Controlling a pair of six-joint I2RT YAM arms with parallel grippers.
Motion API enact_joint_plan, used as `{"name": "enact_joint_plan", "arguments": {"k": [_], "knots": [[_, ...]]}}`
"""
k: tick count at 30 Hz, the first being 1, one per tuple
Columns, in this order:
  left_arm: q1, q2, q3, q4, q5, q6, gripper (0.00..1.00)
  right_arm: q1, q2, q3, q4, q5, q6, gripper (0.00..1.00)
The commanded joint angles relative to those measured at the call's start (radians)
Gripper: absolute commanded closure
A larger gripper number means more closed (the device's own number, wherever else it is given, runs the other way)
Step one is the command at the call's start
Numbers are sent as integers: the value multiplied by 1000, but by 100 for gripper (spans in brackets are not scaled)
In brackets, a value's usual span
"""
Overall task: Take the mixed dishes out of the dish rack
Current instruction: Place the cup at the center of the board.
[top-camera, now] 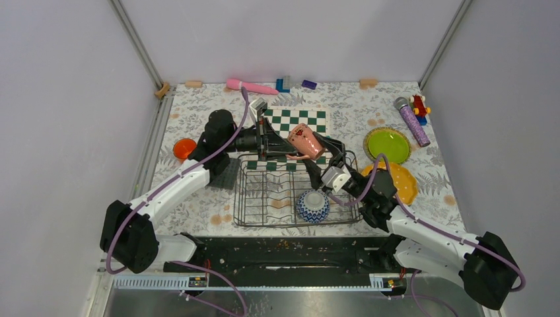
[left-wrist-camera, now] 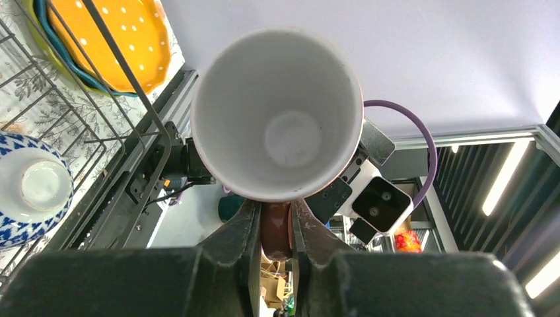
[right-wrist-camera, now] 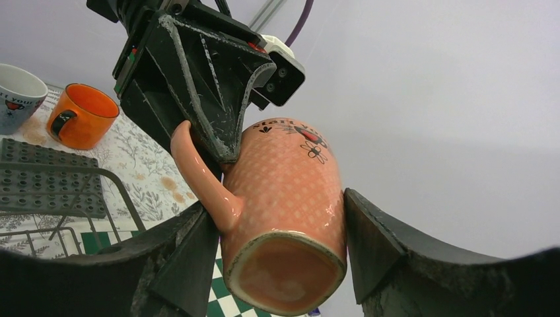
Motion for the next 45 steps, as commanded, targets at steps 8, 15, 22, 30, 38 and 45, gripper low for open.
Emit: {"name": "enact_joint_plan", "arguments": {"k": [8,15,22,30,38,45], "knots": [[-28,-47,22,235,-3,116,100,21,-97,118,-321,13,124,2],[-27,-43,14,301,-16,87,100,21,-117,144,-487,16,125,1],[-28,-114,56,-2,-137,326,100,21,-158,149,-559,29,154,0],[-28,-317,69,-307,-435,585,100,21,-245,120,-525,161,287,0],[-27,-458,61,-565,-842,722,100,21,-291,121,-545,383,389,0],[-28,-590,-2,-726,-1288,724,100,21,-296,110,-556,450,441,0]]}}
